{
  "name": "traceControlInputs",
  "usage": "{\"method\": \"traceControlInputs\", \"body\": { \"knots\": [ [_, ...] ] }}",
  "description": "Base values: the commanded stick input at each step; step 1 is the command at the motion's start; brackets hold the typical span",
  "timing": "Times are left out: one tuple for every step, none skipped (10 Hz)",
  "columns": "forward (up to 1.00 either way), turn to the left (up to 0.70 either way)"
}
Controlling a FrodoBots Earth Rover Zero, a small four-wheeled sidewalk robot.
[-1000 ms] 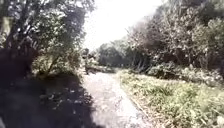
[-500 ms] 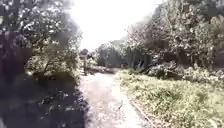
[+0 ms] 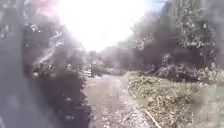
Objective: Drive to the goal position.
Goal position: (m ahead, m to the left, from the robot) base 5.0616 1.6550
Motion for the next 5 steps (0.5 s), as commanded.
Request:
{"method": "traceControlInputs", "body": {
  "knots": [
    [0.50,0.00],
    [0.50,0.00],
    [0.50,0.00],
    [0.50,0.00],
    [0.50,0.00]
  ]
}}
